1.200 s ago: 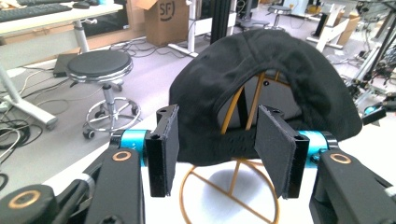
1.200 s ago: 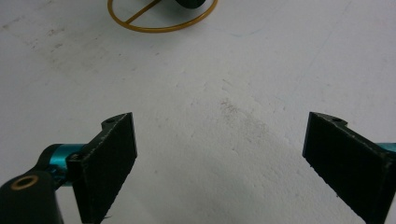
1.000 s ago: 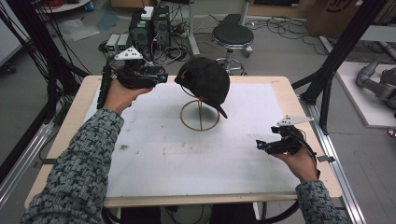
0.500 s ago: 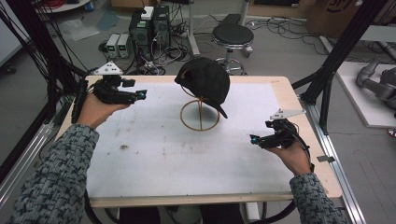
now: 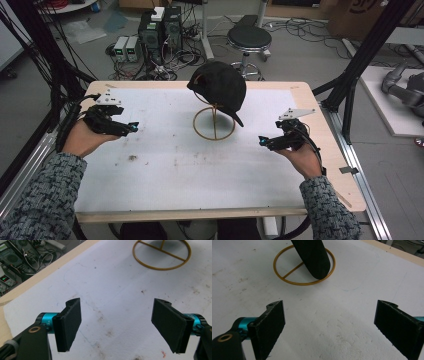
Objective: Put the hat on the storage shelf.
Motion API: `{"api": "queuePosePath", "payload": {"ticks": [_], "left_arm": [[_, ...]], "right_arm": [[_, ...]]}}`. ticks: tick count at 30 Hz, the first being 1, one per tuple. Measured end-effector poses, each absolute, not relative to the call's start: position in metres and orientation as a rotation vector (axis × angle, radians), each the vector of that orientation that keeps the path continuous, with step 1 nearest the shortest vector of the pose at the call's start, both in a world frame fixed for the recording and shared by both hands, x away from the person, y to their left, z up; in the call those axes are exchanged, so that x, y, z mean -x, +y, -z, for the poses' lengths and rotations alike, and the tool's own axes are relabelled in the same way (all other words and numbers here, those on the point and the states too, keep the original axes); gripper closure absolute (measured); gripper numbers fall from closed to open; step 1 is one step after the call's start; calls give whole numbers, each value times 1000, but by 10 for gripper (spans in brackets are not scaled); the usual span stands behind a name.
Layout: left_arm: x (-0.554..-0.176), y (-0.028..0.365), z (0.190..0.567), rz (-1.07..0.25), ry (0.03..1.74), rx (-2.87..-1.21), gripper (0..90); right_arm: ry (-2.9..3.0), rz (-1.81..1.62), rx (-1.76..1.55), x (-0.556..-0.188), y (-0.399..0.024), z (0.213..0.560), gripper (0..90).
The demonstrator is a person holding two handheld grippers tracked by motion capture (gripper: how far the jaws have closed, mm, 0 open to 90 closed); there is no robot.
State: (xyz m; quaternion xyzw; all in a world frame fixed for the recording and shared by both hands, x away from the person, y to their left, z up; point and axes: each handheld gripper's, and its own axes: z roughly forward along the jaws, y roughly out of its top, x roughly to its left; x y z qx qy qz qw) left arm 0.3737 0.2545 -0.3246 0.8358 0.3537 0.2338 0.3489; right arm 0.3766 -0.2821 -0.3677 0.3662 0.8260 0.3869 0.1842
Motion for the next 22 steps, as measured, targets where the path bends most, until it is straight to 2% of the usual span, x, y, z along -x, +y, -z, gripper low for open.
{"api": "queuePosePath", "payload": {"ticks": [22], "left_arm": [[-377,250,323,-598,896,-2166,247]], "right_arm": [[2326,-1091,-1031,-373,-283,366,96]]}}
